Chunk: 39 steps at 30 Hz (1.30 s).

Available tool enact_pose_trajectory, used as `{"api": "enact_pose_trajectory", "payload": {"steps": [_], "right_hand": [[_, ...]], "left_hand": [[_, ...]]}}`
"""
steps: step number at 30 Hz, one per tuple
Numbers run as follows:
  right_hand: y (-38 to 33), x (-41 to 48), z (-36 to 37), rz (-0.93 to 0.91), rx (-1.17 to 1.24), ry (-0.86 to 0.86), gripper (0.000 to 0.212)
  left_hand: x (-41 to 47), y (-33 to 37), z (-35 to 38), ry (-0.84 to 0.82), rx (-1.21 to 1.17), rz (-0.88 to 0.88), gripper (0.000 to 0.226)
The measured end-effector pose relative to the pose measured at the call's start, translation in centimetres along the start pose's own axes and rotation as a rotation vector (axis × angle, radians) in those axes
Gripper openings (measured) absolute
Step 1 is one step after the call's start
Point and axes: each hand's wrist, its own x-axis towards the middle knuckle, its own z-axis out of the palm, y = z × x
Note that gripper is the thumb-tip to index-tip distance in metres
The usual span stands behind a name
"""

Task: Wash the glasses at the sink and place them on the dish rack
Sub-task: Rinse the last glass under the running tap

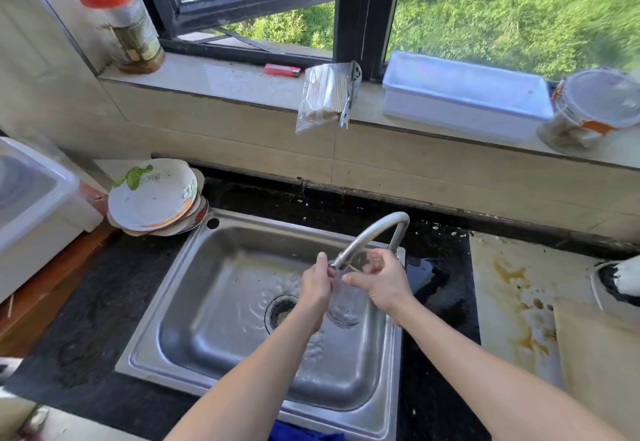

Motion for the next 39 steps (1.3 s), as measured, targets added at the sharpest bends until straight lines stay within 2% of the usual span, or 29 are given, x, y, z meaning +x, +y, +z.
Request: {"api": "enact_pose_trajectory", "payload": {"steps": [2,3,5,8,10,13,14,17,19,21,23,25,27,29,31,34,36,39], "right_hand": [[-0.2,-0.3,-0.6,0.018,-0.028,-0.019,0.069],[-0.2,-0.2,-1.0,0.030,-0.035,-0.023,0.070],[-0.2,-0.2,-1.6,0.066,0.018,-0.031,0.074],[-0.2,-0.9,-1.4,0.067,0.164,-0.057,0.069],[0.2,-1.5,-0.9,0.111,0.200,-0.134,0.060],[1.4,-1.8,0.2,0.194,0.155,-0.215,0.071],[1.4,-1.8,0.4,0.224,0.154,-0.219,0.070],[1.1,-1.5,0.3,0.280,0.205,-0.255,0.049],[0.3,-0.9,0.3,0.247,0.172,-0.289,0.045],[-0.2,-0.4,0.8,0.140,0.018,-0.231,0.052],[-0.1,-0.4,1.5,0.056,-0.138,-0.262,0.072],[0.3,-1.0,1.8,0.088,-0.078,-0.344,0.082],[0.5,-1.7,1.5,0.263,0.164,-0.432,0.067],[0.4,-2.0,1.3,0.387,0.292,-0.445,0.051],[0.3,-2.1,1.5,0.363,0.236,-0.352,0.037],[0.7,-2.1,1.5,0.293,0.118,-0.332,0.035],[0.5,-2.2,0.6,0.327,0.109,-0.365,0.033],[0.7,-1.0,-1.5,0.424,0.070,-0.359,0.048]], "left_hand": [[-0.6,0.1,0.3,0.013,0.086,0.140,0.054],[-0.6,0.3,0.4,0.000,0.100,0.147,0.055],[-0.4,0.6,0.7,-0.033,0.046,0.042,0.054],[-0.4,1.3,0.6,-0.070,-0.109,-0.144,0.035],[-0.2,0.9,0.3,-0.085,-0.222,-0.213,0.040],[-0.4,0.9,-0.2,-0.102,-0.314,-0.238,0.045],[-0.4,1.2,-0.4,-0.110,-0.254,-0.202,0.044],[-0.4,1.7,-1.4,-0.144,0.131,-0.007,0.036],[-0.6,1.7,-1.8,-0.164,0.243,0.026,0.035],[-1.2,1.8,-1.9,-0.112,0.295,0.063,0.040],[-1.1,1.9,-2.1,-0.024,0.307,0.096,0.042],[-0.5,1.8,-2.8,0.016,0.213,0.046,0.041],[-0.5,1.7,-3.4,0.009,0.142,0.018,0.039],[-1.1,1.7,-3.1,-0.006,0.236,0.052,0.037],[-1.4,1.5,-2.2,0.003,0.428,0.126,0.030],[-0.7,1.2,-1.4,0.066,0.655,0.256,0.032],[0.0,1.4,-1.5,0.000,0.586,0.262,0.038],[0.3,1.6,-2.4,-0.234,0.251,0.042,0.036]]}}
